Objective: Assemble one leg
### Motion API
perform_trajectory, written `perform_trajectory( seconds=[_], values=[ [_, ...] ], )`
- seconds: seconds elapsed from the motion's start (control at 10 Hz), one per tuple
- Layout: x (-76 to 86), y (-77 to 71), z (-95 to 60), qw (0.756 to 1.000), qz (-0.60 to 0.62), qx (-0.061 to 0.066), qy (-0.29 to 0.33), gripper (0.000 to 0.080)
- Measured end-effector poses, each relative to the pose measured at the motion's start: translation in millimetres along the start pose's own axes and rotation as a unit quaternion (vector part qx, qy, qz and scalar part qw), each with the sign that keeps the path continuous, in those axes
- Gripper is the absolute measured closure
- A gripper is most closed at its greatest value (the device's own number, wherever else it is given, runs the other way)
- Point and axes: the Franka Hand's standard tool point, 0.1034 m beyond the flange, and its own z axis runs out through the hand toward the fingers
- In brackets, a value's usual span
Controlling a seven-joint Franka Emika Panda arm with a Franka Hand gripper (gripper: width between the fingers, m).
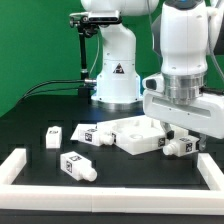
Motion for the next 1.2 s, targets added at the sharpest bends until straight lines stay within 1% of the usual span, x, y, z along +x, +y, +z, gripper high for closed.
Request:
perform_trajectory(
  seconds=[0.4,0.5,0.6,0.7,0.8,0.9,1.0,1.1,1.2],
  values=[
    [-7.4,-4.6,8.4,1.000,-0.010,-0.007,-0.003,0.0151],
    [-6.8,-3.9,8.6,1.000,-0.010,-0.007,-0.003,0.0261],
    [-6.8,-3.8,8.6,1.000,-0.010,-0.007,-0.003,0.0396],
    [-6.9,-3.7,8.8,1.000,-0.010,-0.007,-0.003,0.0396],
    [-6.8,-3.8,8.7,1.000,-0.010,-0.007,-0.002,0.0515],
    [-6.8,-3.8,8.7,1.000,-0.010,-0.007,-0.002,0.0515],
    [-4.0,-2.5,5.1,0.999,-0.033,-0.010,-0.009,0.0515],
    [12.3,0.8,-23.3,0.998,-0.055,-0.006,-0.020,0.0515],
    [35.9,10.3,-59.7,0.997,-0.077,0.010,-0.020,0.0515]
  ],
)
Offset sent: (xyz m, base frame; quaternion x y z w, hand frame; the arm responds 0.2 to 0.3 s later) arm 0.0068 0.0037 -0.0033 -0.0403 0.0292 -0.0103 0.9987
